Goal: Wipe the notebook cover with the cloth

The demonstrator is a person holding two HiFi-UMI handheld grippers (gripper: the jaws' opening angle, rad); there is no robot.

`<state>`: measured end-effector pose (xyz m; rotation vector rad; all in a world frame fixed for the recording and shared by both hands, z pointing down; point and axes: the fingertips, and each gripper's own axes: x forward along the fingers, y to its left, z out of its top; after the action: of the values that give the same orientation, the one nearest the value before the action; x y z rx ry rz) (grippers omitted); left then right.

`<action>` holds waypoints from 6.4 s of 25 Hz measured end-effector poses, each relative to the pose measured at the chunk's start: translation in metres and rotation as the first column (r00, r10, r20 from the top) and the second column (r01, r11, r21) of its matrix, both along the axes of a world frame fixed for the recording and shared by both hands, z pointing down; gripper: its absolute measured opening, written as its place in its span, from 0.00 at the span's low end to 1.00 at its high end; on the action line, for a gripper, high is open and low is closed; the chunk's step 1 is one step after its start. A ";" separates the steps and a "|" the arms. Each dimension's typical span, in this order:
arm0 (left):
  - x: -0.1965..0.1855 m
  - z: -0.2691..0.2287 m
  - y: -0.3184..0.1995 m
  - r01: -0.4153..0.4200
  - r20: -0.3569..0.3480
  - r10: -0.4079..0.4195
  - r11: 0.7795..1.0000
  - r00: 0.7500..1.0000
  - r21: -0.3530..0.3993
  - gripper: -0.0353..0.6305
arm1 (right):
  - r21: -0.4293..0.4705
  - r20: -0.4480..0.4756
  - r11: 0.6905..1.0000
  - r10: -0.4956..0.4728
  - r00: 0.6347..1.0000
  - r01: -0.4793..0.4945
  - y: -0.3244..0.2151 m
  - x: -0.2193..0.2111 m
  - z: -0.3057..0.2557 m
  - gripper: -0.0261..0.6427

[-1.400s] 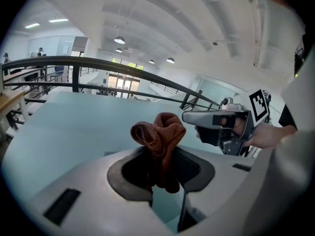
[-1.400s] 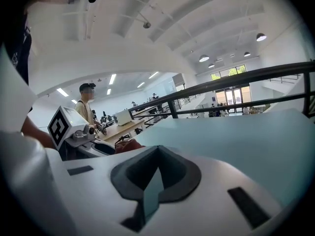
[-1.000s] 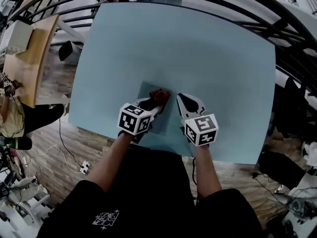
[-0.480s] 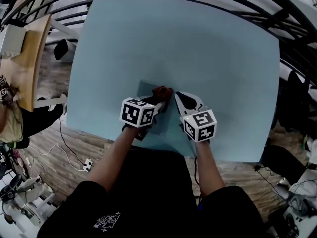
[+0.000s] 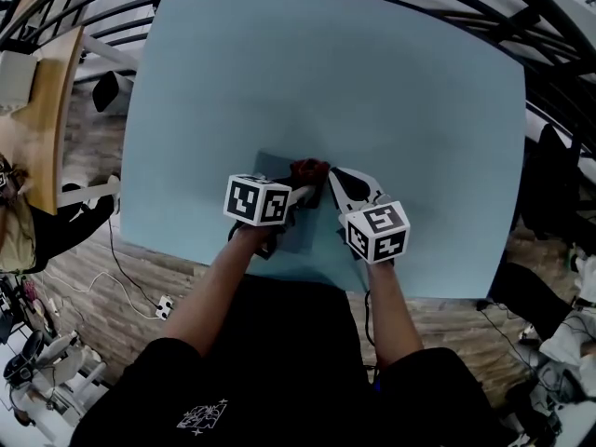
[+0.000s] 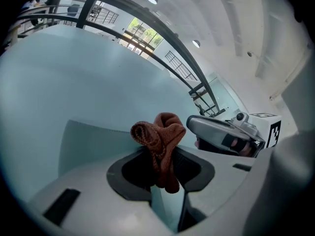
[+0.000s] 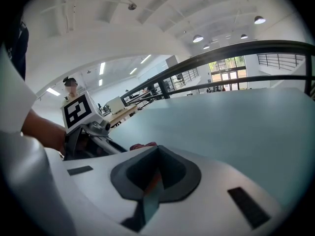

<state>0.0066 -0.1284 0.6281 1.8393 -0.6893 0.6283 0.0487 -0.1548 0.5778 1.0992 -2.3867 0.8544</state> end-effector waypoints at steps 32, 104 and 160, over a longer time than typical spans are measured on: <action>-0.092 0.003 -0.029 0.125 0.040 -0.124 0.991 0.991 -0.037 0.26 | -0.015 0.023 1.000 -0.022 0.999 0.022 0.000 -0.022 0.007 0.04; -0.046 0.004 0.018 0.043 0.059 -0.042 0.999 0.997 -0.007 0.26 | 0.006 0.034 0.996 0.086 0.996 -0.086 0.061 0.019 -0.004 0.04; -0.090 -0.036 0.048 0.099 0.097 -0.106 0.993 0.990 0.071 0.26 | 0.012 0.077 0.999 0.030 0.997 -0.031 0.073 -0.027 -0.001 0.04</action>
<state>-0.0836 -0.0801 0.5922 1.8291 -0.8754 0.6404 0.0220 -0.0815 0.5772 1.1302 -2.4473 0.9078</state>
